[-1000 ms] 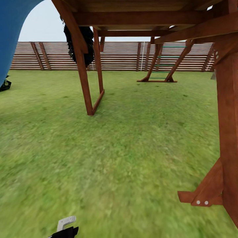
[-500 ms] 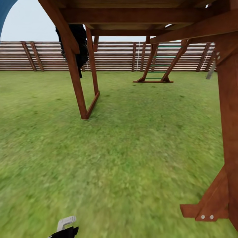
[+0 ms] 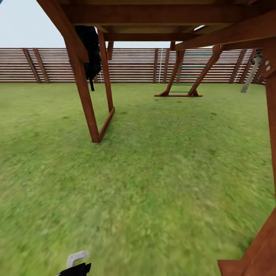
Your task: Take the three Easter eggs out of the wicker basket on the lawn in the garden, then place them on the lawn next to a single tree (choose any tree) so that all three eggs are next to the same tree and none are left in the basket.
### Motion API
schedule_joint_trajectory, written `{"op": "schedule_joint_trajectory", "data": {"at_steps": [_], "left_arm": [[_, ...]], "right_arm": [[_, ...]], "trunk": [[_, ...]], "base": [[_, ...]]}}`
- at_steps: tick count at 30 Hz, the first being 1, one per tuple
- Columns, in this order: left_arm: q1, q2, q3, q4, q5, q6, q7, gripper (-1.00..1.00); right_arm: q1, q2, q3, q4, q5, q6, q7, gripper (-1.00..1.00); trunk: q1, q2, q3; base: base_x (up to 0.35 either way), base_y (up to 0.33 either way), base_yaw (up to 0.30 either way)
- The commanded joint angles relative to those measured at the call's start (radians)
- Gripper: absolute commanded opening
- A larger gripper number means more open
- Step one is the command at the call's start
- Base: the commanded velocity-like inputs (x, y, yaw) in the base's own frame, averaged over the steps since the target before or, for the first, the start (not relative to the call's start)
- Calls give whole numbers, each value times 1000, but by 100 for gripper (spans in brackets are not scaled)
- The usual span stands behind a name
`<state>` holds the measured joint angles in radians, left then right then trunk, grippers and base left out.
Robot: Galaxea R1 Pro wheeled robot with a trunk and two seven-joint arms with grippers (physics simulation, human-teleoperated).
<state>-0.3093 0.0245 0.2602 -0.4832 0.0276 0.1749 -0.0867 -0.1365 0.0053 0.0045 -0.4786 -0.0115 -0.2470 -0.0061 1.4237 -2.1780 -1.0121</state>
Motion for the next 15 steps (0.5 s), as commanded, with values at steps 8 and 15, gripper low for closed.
{"op": "schedule_joint_trajectory", "data": {"at_steps": [8, 15], "left_arm": [[0, 0, 0, 0, 0, 0, 0, 100], [0, 0, 0, 0, 0, 1, 1, 100]], "right_arm": [[0, 0, 2, 1, 3, -1, 0, 100], [0, 1, 0, 2, 1, -2, 0, 100]], "trunk": [[0, 0, 0], [0, 0, 0]], "base": [[338, 0, 0], [338, 0, 0]]}}
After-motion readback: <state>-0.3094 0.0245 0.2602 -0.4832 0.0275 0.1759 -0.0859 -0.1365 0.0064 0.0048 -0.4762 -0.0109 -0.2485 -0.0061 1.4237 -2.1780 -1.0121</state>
